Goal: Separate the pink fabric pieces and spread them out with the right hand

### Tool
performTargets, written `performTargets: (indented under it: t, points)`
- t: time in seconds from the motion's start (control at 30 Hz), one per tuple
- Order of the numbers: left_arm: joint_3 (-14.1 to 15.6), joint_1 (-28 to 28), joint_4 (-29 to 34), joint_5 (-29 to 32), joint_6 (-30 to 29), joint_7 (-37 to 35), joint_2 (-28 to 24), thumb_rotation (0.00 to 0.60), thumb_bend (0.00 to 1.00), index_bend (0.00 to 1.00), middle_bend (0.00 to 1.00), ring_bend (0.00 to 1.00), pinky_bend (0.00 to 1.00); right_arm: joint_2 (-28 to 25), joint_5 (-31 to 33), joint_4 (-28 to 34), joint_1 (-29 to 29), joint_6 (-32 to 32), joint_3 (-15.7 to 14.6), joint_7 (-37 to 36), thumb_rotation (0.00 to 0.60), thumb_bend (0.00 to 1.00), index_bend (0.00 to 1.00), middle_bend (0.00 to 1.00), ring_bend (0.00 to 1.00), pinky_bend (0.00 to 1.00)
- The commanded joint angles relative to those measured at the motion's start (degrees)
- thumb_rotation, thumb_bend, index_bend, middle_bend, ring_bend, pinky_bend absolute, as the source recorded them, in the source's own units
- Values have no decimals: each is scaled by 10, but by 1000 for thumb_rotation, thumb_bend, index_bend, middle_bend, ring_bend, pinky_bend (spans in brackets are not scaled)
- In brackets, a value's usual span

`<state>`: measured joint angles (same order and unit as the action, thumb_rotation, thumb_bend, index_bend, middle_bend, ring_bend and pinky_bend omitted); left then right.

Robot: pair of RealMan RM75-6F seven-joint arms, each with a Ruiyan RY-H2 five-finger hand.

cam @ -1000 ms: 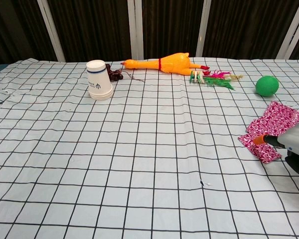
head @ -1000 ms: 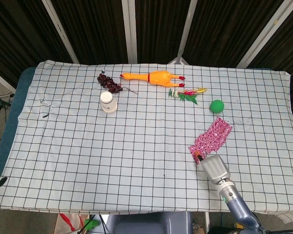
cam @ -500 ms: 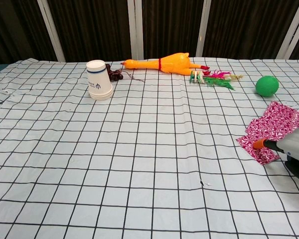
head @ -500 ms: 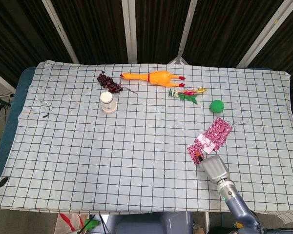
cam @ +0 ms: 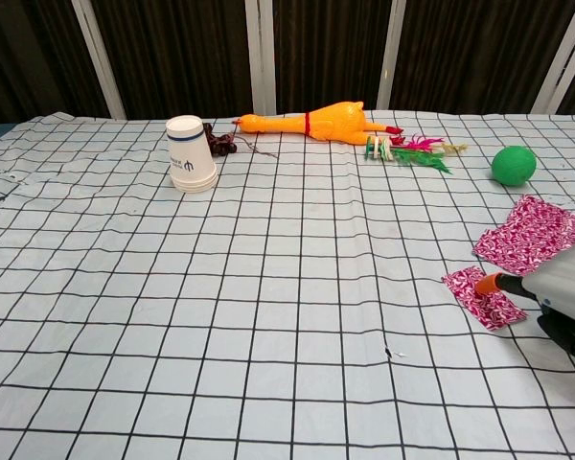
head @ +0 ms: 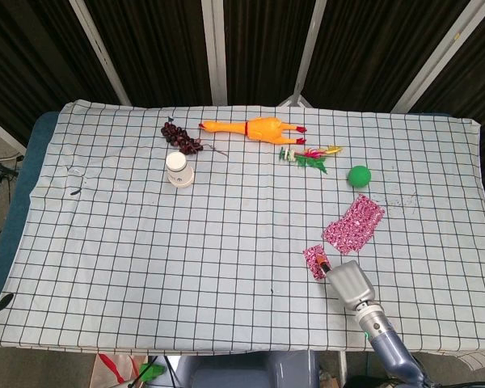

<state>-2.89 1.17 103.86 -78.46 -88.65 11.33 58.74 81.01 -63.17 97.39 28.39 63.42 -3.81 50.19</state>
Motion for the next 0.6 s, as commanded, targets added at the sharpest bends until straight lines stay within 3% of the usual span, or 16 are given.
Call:
performTargets:
  t: [0.03, 0.23, 0.6]
  points:
    - [-1, 0, 0, 1, 0, -1, 0, 600, 204, 99, 34, 54, 169, -5, 4, 0, 0, 8, 9, -6, 600, 730, 159, 809, 815, 643]
    - [0, -1, 0, 0, 1, 2, 0, 600, 204, 99, 34, 54, 169, -21, 20, -1, 0, 16, 27, -21, 600, 729, 159, 809, 815, 643]
    - [1, -2, 2, 1, 2, 14, 5, 600, 204, 99, 34, 54, 169, -33, 63, -25, 6, -8, 34, -31, 600, 729, 159, 810, 815, 643]
